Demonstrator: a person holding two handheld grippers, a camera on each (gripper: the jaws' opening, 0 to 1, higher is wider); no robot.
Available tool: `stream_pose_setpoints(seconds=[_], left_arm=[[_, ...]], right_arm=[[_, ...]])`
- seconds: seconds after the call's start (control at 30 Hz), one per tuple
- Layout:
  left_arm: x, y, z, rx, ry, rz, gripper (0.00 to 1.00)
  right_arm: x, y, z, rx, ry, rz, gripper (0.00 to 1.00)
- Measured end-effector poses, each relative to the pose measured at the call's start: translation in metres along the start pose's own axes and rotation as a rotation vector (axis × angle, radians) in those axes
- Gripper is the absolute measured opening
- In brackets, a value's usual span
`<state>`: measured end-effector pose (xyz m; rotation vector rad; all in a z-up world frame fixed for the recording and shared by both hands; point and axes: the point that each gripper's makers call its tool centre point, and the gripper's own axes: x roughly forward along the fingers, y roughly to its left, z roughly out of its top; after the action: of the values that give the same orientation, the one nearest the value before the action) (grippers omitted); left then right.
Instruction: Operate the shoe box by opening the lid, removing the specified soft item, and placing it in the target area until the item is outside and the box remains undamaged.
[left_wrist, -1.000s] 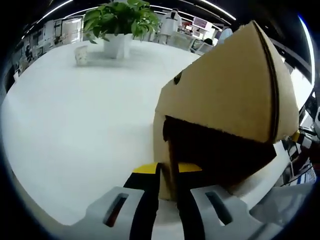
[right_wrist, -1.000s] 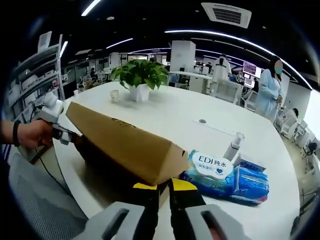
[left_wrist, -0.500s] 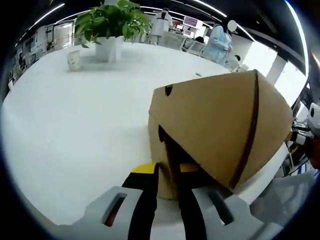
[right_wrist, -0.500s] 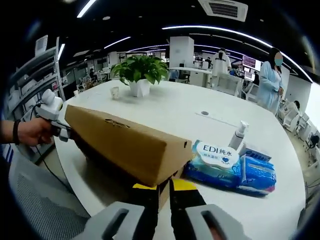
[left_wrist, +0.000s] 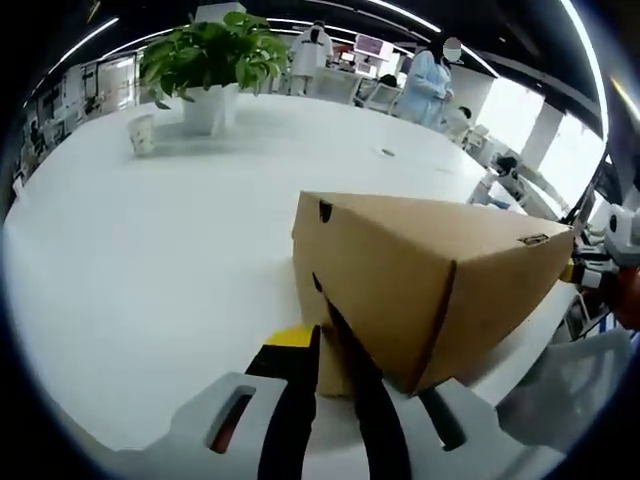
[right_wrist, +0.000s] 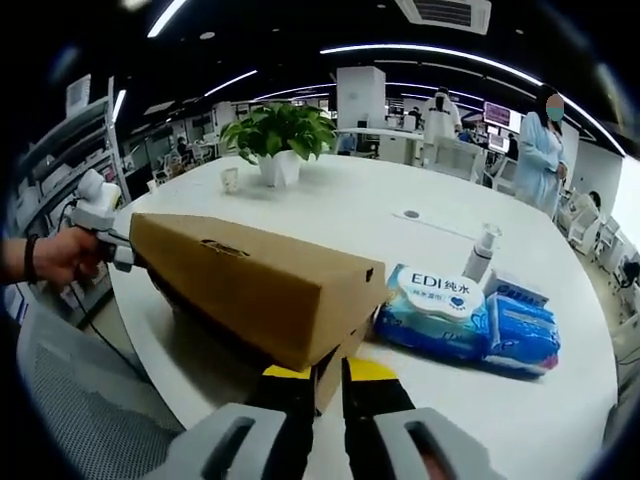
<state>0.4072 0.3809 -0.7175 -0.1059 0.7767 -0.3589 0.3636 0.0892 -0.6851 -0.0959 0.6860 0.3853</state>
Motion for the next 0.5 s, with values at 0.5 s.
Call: stream_pose_setpoints(seconds=[0.5], left_arm=[[-0.017, 0.002, -0.001, 0.044, -0.005, 0.007, 0.12]], right_arm=[[-0.003, 0.001, -0.004, 0.009, -0.003, -0.001, 0.05]])
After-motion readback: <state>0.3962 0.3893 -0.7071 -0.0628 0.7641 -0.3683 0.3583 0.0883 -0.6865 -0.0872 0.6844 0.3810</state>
